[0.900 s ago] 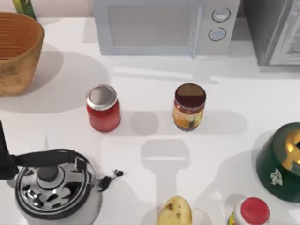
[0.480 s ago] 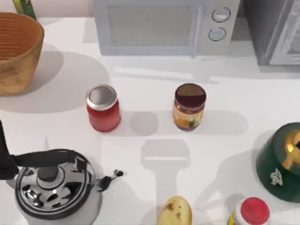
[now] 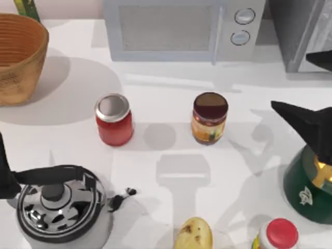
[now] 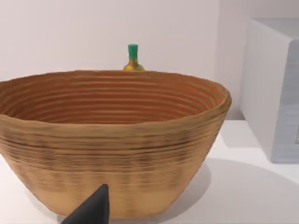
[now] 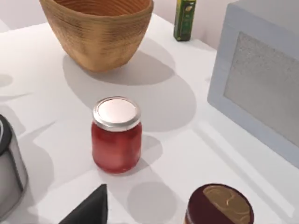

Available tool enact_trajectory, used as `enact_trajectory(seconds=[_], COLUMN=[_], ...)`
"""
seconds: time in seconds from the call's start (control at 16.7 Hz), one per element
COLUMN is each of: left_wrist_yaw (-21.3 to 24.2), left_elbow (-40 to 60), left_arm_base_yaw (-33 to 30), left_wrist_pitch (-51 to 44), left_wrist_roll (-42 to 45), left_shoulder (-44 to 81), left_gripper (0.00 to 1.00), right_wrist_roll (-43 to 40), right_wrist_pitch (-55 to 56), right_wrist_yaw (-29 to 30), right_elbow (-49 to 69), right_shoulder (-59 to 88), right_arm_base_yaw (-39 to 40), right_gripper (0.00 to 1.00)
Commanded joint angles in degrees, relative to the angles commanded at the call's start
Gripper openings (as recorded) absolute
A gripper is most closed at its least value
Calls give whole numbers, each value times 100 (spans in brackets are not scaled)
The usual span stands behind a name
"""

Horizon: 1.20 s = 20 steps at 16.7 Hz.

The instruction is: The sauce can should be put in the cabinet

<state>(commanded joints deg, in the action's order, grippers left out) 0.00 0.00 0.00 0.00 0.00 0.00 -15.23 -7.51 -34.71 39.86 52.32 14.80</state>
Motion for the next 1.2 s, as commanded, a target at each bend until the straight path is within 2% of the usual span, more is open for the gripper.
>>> enact_trajectory(seconds=[0.3,0.6,0.9,1.2], left_wrist_yaw=[0,0,0,0], left_elbow=[0,0,0,0], left_arm_base_yaw=[0,0,0,0], left_wrist_pitch=[0,0,0,0], left_wrist_roll=[0,0,0,0], left_shoulder=[0,0,0,0], left_gripper=[100,100,100,100], right_wrist_roll=[-1193,-2423,-3485,-4005], right_wrist_pitch=[68,478,1078,1454], right_wrist_yaw=[-1664,-2930,-3778,-4133], right_elbow=[1715,2662,3004,2856], right_shoulder=[3239,5667,7330,7917], right_arm_base_yaw=[153,-91,-526,-858], right_gripper=[100,100,100,100])
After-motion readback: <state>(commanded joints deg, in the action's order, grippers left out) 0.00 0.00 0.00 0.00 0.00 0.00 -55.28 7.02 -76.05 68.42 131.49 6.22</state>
